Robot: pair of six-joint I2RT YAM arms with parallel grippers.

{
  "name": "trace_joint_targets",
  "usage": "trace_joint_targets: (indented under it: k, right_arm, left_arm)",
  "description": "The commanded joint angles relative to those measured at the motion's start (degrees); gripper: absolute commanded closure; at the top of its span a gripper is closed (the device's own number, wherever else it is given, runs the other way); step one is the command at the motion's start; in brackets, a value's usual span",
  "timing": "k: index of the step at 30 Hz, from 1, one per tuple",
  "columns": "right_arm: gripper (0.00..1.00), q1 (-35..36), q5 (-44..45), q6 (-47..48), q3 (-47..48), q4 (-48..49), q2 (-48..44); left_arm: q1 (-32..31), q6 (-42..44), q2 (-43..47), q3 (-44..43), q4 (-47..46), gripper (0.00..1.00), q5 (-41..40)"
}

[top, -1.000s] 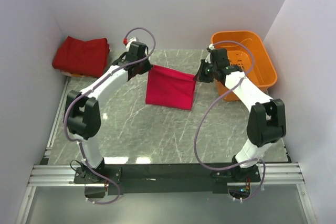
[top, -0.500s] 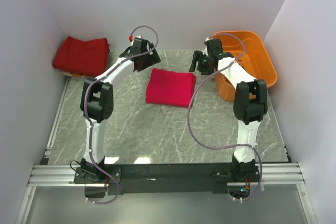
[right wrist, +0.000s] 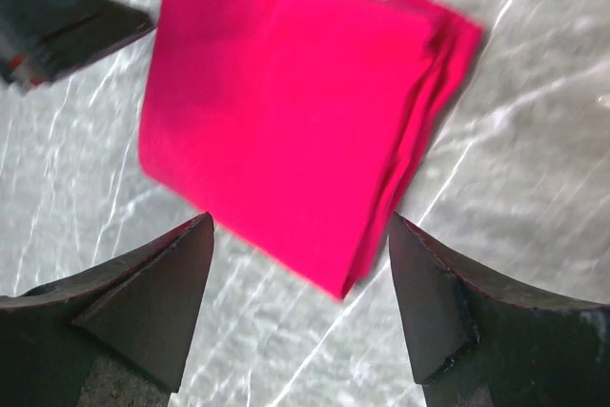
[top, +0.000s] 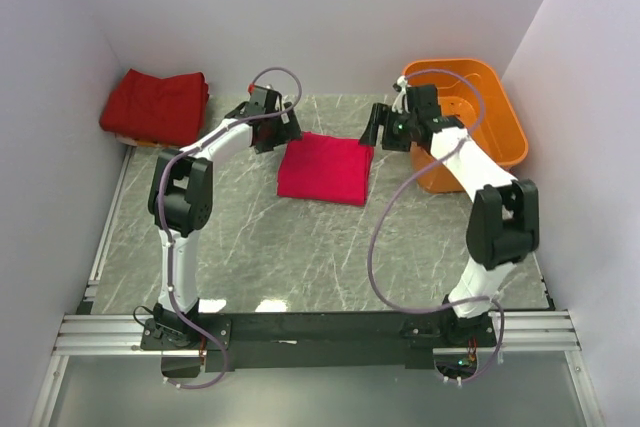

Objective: Fold and stack the t-shirts
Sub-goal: Fold the tshirt, then neatly place the folded tshirt to the corner

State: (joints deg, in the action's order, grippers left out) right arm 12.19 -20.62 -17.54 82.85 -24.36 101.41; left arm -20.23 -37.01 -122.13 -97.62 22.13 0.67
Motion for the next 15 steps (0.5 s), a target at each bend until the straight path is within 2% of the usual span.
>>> trace_joint_targets:
  k: [1, 7, 15]
  right_arm:
    - [0.2, 1.3, -1.8, 0.0, -6.0, 4.2, -6.6]
    - [0.19, 1.6, 1.2, 0.1, -14.4, 4.2, -16.6]
    - [0.19, 1.6, 5.5, 0.8, -20.9, 2.7, -24.9]
  left_arm:
    - [-0.2, 1.7, 3.5, 0.9, 1.2, 0.0, 2.9]
    - [-0.2, 2.9, 1.0, 2.3, 3.3, 0.02, 4.4]
    - [-2.0, 4.1, -2.8, 0.8, 6.2, 0.25, 2.1]
